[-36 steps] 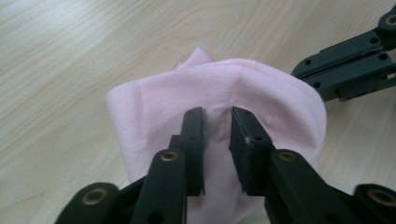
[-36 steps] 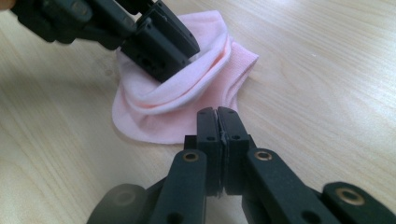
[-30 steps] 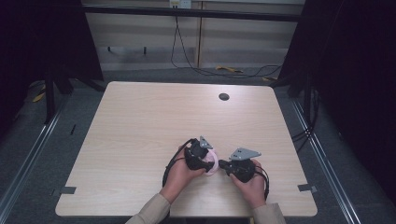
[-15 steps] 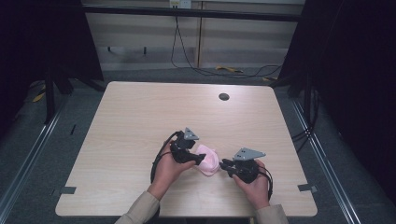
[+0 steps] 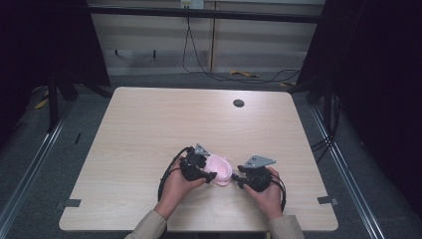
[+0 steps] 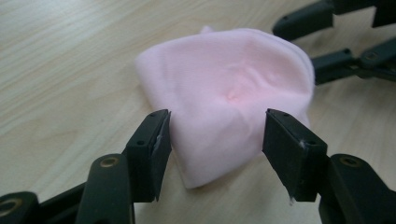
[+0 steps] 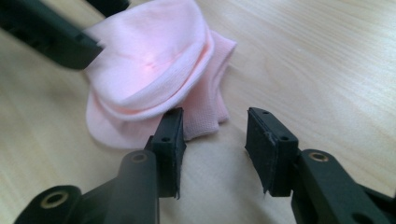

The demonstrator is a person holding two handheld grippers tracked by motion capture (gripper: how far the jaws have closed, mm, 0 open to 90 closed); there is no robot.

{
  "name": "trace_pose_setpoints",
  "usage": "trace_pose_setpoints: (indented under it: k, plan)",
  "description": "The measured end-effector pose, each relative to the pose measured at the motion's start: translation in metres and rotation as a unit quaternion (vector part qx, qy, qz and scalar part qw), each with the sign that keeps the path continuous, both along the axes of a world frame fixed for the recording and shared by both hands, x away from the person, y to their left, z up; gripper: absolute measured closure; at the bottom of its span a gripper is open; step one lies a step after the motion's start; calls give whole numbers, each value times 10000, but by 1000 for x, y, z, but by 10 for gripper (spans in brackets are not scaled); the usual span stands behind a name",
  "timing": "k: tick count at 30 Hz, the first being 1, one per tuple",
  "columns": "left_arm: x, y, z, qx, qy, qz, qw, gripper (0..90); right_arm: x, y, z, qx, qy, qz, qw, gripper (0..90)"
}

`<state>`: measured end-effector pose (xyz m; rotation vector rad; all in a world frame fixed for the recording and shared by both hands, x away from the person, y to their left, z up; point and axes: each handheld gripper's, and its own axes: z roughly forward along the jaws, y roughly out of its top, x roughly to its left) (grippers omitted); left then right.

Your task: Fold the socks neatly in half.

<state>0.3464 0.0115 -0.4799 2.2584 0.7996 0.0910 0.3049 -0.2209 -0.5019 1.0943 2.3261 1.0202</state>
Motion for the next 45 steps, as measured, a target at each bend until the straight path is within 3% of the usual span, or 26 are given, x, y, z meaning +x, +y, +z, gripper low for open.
trace_pose_setpoints:
  k: [2, 12, 17, 20, 23, 28, 30, 35, 38, 45]
  plan:
    - [-2, 0, -1, 70, 22, -68, 10000, 413, 4, 0, 0, -12, -10, -59, 10000, 548]
    - [-14, 2, -3, 29, 111, -105, 9999, 411, 28, -3, -2, 56, 53, -342, 9994, 486]
    - [-15, 9, -2, 6, -17, -60, 10000, 383, 37, -2, -2, 87, 77, -376, 9992, 412]
    - [-13, 18, 2, -50, -174, 33, 9998, 304, 36, -9, 1, 315, 202, -392, 9985, 370]
    - [-9, 27, 5, -23, -283, 131, 9995, 246, 30, -18, 2, 408, 180, -459, 9979, 348]
    - [-4, 44, 7, -74, -412, 245, 9988, 184, 18, -31, 5, 473, 125, -467, 9977, 315]
    - [-3, 50, 8, -74, -440, 262, 9987, 175, 13, -35, 7, 385, 84, -486, 9980, 312]
    - [-5, 63, 9, -159, -420, 318, 9985, 163, 6, -42, 9, 419, 84, -497, 9978, 282]
    - [-6, 73, 9, -86, -394, 313, 9987, 162, 3, -45, 9, 425, 137, -539, 9975, 261]
    - [-6, 102, 5, -140, -363, 585, 9975, 156, -2, -45, 13, 406, 115, -462, 9980, 224]
